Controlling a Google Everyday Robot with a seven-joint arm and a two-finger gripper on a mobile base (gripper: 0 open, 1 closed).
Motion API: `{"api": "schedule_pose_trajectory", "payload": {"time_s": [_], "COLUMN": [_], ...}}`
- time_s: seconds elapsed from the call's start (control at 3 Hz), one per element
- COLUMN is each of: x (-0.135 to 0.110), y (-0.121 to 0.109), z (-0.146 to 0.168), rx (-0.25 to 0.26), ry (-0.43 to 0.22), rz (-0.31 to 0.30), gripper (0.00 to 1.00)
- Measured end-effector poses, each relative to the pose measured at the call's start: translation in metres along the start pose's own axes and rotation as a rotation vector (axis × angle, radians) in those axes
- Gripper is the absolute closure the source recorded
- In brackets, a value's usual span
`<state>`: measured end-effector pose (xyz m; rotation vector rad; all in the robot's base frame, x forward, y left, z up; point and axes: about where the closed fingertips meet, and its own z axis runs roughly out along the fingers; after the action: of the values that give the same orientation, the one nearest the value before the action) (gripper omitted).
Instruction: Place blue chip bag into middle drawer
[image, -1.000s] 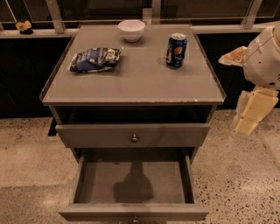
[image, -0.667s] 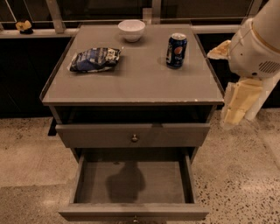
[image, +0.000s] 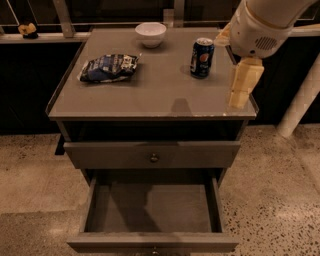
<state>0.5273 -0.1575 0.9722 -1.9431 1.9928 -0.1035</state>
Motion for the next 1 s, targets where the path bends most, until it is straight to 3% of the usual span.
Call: {"api": "schedule_pose_trajectory", "payload": {"time_s": [0.67,1.0], "x": [-0.067,-0.112], "y": [-0.056,-0.058], "z": [0.01,0.024], "rx": [0.006,-0.021], "ry": [0.015,0.005], "rz": [-0.119,-0.221], "gripper": [0.0,0.0]}}
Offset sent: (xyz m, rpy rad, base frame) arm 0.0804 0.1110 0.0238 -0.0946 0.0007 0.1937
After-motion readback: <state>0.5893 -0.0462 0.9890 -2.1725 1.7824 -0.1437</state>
